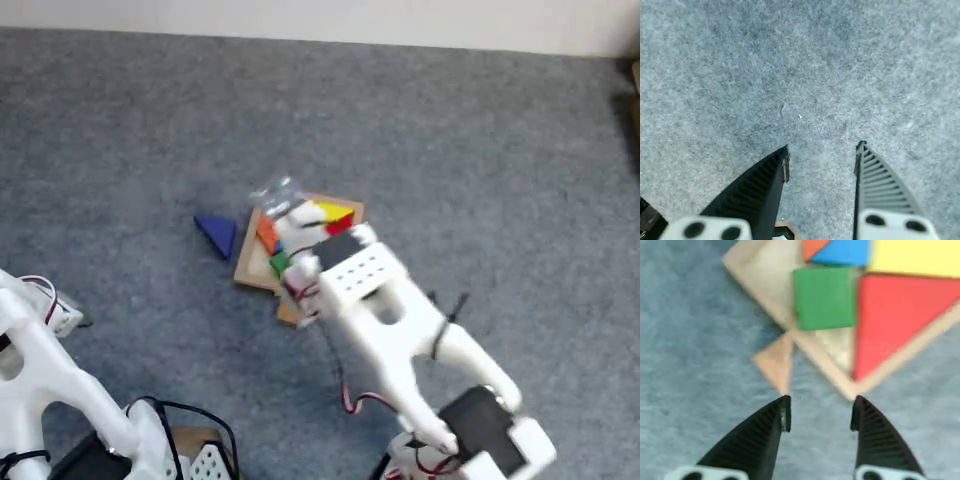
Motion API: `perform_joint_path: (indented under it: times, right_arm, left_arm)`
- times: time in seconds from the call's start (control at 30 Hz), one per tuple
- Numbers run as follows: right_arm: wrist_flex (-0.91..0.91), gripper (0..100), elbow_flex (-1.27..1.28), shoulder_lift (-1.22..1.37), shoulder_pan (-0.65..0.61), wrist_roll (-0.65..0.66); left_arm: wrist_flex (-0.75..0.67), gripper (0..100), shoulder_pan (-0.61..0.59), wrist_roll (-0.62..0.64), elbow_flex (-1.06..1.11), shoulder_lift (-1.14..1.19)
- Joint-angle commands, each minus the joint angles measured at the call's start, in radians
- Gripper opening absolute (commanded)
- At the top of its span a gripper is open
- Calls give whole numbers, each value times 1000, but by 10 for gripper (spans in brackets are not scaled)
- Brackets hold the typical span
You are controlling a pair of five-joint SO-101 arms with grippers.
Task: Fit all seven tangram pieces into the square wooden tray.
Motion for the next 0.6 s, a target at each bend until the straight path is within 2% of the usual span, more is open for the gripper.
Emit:
perform_joint_path:
  times: [0.0,0.1,0.23,0.57]
  right_arm:
    - [-18,209,-88,74,-107,-91]
    - [-13,209,-174,173,-134,-140]
    - [-12,209,-252,266,-130,-140]
    - [-18,209,-280,351,-68,-137]
  left_arm:
    - [-9,217,-10,5,-48,-21]
    - [-9,217,-12,3,-48,-21]
    - [-9,217,-12,3,-47,-19]
    - [-9,217,-12,3,-47,-19]
